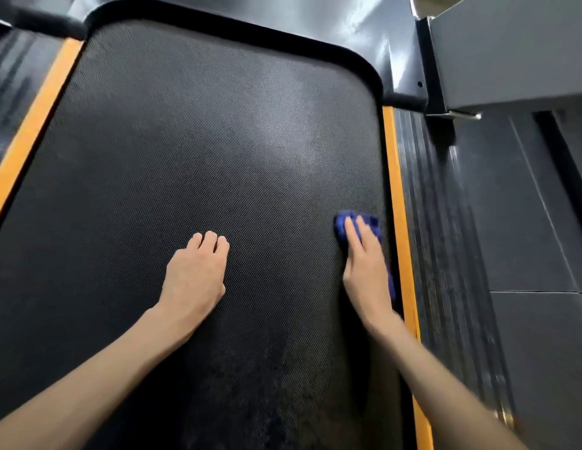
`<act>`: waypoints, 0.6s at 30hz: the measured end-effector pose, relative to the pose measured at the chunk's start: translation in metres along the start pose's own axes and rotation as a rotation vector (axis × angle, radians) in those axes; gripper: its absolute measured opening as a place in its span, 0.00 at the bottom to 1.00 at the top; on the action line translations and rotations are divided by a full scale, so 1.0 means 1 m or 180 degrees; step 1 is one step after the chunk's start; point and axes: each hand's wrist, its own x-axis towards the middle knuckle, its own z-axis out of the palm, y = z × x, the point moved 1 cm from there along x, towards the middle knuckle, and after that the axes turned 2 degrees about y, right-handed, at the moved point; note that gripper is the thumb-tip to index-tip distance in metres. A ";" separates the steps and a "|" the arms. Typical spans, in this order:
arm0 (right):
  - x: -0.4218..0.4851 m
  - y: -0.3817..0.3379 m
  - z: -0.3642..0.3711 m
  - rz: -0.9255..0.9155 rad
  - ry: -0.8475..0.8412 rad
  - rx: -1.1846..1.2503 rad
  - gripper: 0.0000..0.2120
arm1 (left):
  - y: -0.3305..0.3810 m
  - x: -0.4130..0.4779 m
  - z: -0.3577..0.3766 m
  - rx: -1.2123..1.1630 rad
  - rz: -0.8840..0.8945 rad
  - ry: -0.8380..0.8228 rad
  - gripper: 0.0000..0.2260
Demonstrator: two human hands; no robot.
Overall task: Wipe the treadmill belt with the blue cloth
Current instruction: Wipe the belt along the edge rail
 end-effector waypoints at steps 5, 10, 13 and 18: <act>-0.117 -0.023 -0.014 0.0016 -0.0250 0.0104 0.27 | 0.000 -0.001 0.003 0.0022 -0.0064 -0.0006 0.29; -0.011 -0.002 -0.003 -0.0221 -0.0284 0.0105 0.26 | -0.009 -0.003 0.004 -0.0090 0.0054 0.0126 0.30; 0.084 0.001 0.007 0.0293 -0.0116 -0.0034 0.24 | -0.016 -0.003 0.004 -0.0244 0.0073 0.0156 0.26; 0.061 -0.013 0.004 0.0282 -0.0088 0.0142 0.22 | -0.030 -0.006 0.006 -0.0719 0.0058 0.0115 0.26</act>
